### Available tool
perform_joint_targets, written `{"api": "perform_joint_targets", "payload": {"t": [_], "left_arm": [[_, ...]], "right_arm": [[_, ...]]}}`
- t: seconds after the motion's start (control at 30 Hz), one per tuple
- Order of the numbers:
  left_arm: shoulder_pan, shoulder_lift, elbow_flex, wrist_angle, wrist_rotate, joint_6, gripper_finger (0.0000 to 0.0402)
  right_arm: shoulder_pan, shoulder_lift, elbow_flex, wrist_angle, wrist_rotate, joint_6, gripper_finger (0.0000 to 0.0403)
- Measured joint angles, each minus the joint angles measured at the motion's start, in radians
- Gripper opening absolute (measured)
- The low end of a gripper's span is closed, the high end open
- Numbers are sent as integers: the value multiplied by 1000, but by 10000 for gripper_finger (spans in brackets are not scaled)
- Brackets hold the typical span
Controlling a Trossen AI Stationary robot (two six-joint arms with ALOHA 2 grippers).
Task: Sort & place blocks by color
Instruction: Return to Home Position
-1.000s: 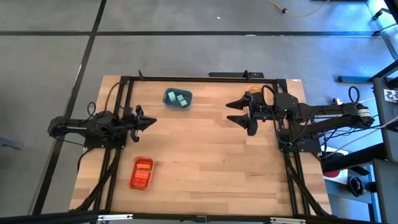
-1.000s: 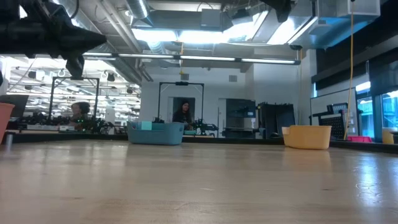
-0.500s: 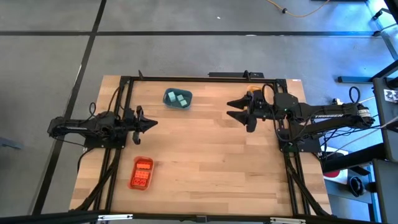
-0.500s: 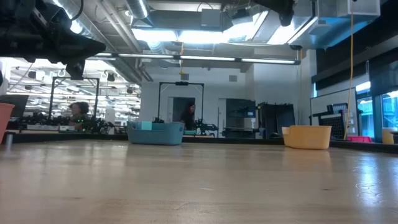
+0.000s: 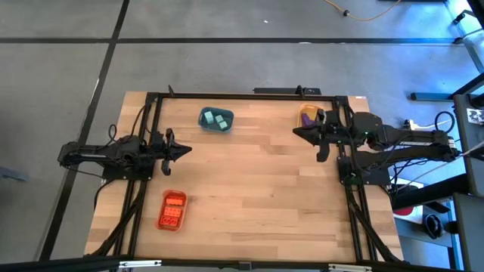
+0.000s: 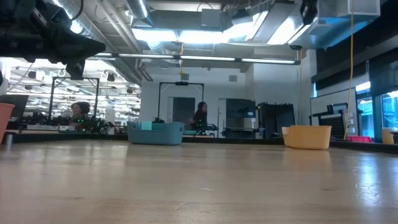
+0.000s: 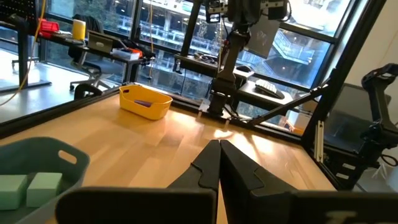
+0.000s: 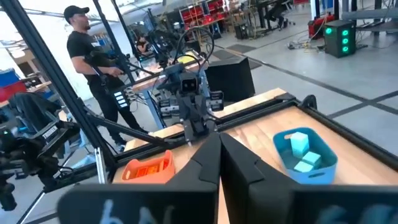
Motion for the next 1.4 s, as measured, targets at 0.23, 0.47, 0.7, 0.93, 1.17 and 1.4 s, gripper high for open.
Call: {"api": "perform_joint_targets", "payload": {"t": [0.23, 0.47, 0.7, 0.93, 1.17, 1.4], "left_arm": [[0, 0, 0, 0, 0, 0, 0], [0, 0, 0, 1, 0, 0, 0], [0, 0, 0, 1, 0, 0, 0], [0, 0, 0, 1, 0, 0, 0], [0, 0, 0, 1, 0, 0, 0], [0, 0, 0, 1, 0, 0, 0]], "right_arm": [[0, -172, -198, 81, -28, 55, 2], [0, -391, -389, 121, -34, 105, 1], [0, -591, -484, 127, -27, 92, 1], [0, -731, -536, 121, 2, 73, 0], [0, -731, -592, 131, 26, 102, 0], [0, -731, -674, 236, 27, 133, 0]]}}
